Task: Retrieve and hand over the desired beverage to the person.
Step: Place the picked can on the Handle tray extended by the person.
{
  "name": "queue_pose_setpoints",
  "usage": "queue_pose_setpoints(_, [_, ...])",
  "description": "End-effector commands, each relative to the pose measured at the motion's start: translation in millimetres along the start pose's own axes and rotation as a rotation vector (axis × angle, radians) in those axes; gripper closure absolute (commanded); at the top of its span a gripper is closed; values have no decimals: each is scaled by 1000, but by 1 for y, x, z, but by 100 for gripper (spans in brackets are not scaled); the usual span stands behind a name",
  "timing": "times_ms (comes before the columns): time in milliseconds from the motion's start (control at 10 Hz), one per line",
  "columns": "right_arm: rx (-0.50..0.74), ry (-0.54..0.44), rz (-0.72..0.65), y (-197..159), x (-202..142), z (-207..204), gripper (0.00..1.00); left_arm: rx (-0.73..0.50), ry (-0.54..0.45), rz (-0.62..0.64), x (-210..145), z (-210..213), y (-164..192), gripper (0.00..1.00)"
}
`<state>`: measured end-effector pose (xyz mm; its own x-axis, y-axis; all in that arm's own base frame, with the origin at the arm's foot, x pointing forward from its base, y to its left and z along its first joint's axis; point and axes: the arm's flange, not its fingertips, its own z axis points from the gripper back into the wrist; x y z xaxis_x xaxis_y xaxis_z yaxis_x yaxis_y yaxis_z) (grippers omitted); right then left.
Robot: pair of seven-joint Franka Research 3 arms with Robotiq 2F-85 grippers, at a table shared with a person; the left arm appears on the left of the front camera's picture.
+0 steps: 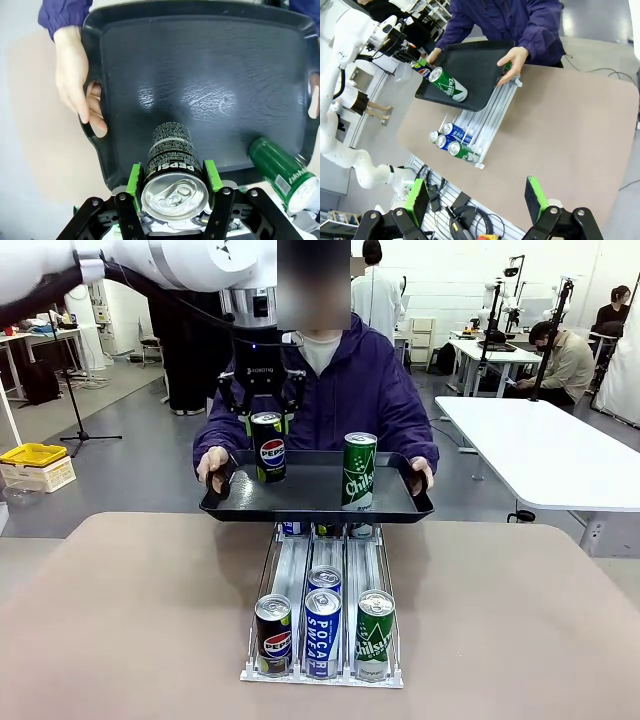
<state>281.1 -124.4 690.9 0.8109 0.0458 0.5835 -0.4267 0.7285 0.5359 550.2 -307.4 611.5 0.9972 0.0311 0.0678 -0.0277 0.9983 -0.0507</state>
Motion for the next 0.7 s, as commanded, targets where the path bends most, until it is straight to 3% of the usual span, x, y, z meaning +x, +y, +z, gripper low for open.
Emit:
queue_pose_setpoints(0, [21, -1, 9, 0, 0, -1, 0, -9, 58, 29, 10, 11, -8, 41])
queue_pose_setpoints(600, [21, -1, 9, 0, 0, -1, 0, 41, 129, 11, 10, -18, -16, 41])
